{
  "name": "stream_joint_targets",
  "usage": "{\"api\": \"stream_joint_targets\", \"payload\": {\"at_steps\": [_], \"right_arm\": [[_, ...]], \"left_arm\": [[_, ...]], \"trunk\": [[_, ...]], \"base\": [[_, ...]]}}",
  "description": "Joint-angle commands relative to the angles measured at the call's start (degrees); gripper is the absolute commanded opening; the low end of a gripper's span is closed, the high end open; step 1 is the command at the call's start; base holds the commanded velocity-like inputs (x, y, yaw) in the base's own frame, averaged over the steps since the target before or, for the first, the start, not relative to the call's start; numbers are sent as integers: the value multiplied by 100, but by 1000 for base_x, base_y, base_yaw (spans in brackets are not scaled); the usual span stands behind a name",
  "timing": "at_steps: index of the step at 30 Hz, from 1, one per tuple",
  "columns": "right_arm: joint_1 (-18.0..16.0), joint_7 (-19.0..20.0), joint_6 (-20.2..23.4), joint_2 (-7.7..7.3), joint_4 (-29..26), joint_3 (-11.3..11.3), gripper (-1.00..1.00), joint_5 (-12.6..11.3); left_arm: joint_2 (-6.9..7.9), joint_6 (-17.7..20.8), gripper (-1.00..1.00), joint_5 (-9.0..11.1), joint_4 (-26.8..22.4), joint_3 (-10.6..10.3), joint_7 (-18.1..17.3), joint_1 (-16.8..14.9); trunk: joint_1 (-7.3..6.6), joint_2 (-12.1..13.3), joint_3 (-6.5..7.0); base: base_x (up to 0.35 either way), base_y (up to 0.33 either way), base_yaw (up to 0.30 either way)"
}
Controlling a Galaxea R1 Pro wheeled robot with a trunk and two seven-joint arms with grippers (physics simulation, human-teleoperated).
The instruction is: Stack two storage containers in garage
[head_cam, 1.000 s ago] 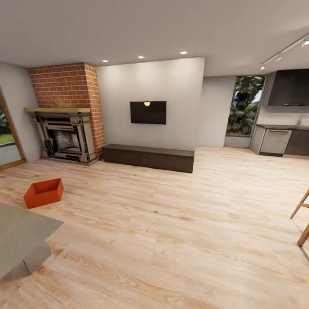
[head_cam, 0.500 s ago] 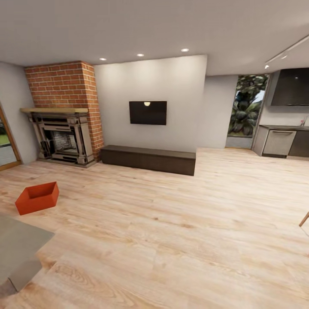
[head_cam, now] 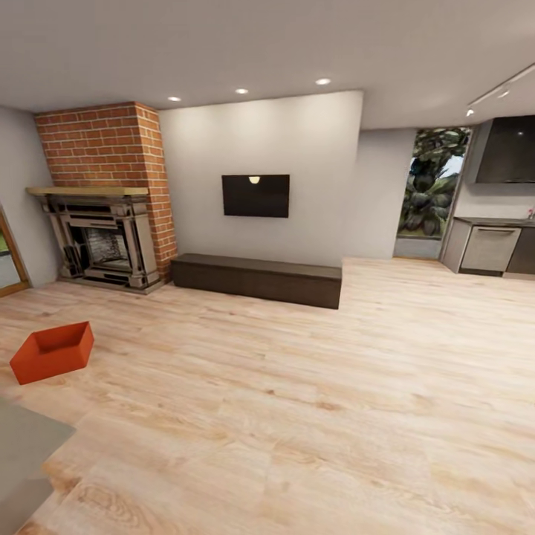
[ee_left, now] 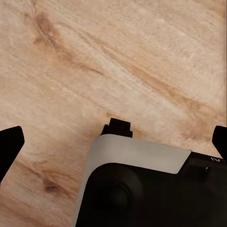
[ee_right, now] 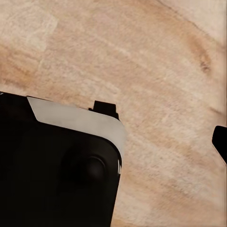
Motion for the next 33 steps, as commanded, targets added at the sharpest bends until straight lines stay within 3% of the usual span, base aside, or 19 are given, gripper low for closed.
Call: {"api": "stream_joint_targets", "payload": {"at_steps": [1, 33], "right_arm": [[-7, -5, -34, 2, 18, 48, 100, -52], [-7, -4, -34, -6, 18, 57, 100, -43]], "left_arm": [[-1, -19, 100, 39, 4, -13, 12, -4], [-1, -16, 100, 39, 4, -12, 8, -4]], "trunk": [[3, -3, -6], [3, -3, -6]], "base": [[324, 0, 0], [325, 0, 0]]}}
